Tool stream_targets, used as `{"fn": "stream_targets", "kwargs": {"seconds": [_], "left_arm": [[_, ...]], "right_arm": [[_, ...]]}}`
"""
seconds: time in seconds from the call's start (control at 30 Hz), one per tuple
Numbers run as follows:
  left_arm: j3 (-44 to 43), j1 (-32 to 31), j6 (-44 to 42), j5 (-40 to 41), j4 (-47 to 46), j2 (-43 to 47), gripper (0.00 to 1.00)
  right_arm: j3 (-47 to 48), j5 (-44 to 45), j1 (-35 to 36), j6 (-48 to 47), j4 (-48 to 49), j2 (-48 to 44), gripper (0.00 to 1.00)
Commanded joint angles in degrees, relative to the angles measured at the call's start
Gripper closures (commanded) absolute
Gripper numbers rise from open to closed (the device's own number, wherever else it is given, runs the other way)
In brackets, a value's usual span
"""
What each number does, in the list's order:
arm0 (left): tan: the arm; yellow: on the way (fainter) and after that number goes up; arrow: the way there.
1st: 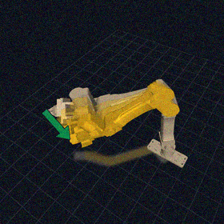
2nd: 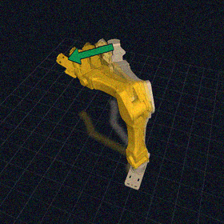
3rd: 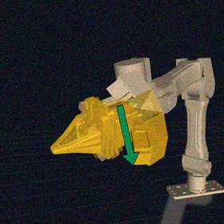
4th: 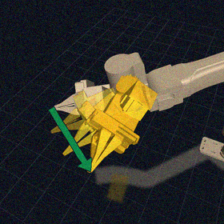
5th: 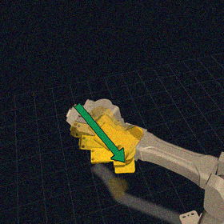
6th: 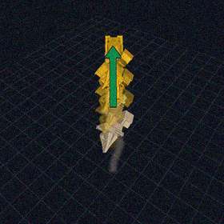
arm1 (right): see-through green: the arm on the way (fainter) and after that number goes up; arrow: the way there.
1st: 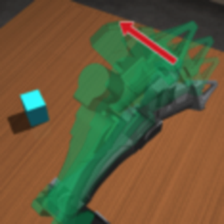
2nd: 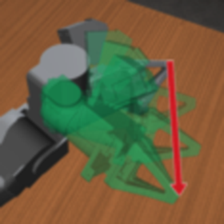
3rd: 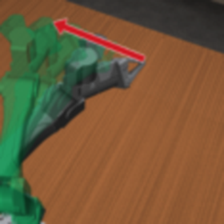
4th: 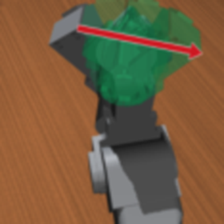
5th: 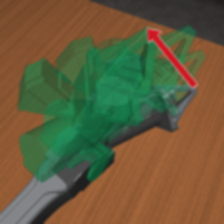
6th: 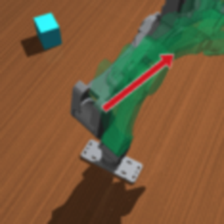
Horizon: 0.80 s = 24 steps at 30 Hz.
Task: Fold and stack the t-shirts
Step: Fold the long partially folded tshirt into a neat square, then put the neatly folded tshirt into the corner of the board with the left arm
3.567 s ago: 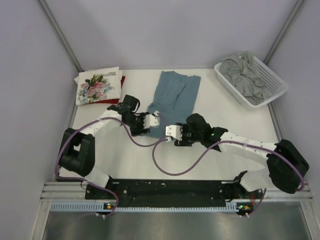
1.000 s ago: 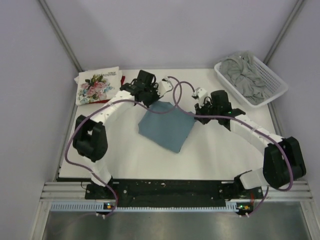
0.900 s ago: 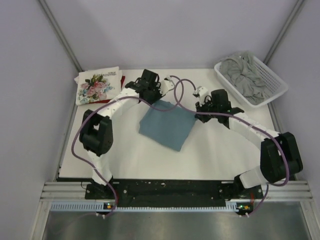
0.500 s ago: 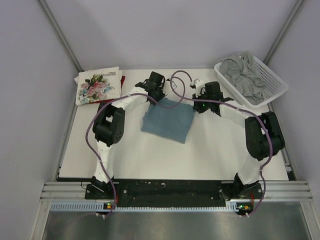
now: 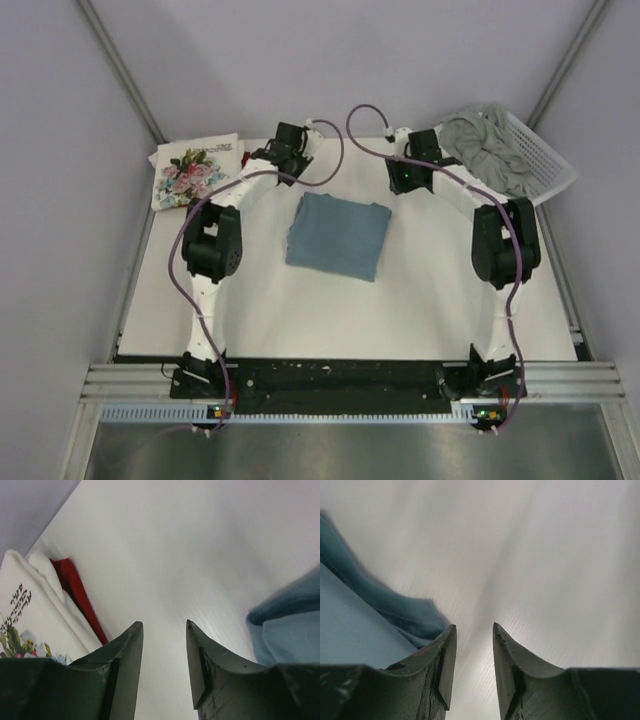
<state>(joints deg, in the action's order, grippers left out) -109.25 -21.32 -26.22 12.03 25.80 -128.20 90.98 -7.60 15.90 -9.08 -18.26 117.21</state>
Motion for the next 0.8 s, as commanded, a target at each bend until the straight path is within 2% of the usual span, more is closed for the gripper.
{"fn": "stream_targets", "kwargs": {"seconds": [0.0,0.1,0.17,0.27,0.33,0.5,0.77], "left_arm": [[5.9,0.4,4.8,-6.3,1.4,13.1,0.55],[16.9,-0.1,6.6,-18.3,1.1,22.3,0.6],[24.4,-0.7,7.4,-24.1,0.3,26.3,0.74],[31.6,-2.0,7.0,-27.8,0.3,28.2,0.93],[32.3,-2.0,7.8,-27.3,3.4,27.0,1.0],[36.1,-1.9,9.2,-27.5,5.5,24.1,1.0],[41.6,2.2,10.6,-29.3,5.6,22.9,0.99]], "right_arm": [[-1.1,-2.9,-0.4,6.9,-5.4,-10.0,0.65],[-10.1,-5.5,2.5,10.6,-4.3,-19.2,0.69],[-16.7,-8.0,6.6,11.4,-3.7,-22.8,0.73],[-23.8,-14.1,11.6,15.5,-1.5,-25.5,0.85],[-28.7,-17.3,14.1,19.3,4.0,-26.3,0.88],[-36.9,-18.5,15.3,24.7,10.5,-25.2,0.93],[-40.7,-17.8,13.6,26.7,9.7,-20.6,0.92]]}}
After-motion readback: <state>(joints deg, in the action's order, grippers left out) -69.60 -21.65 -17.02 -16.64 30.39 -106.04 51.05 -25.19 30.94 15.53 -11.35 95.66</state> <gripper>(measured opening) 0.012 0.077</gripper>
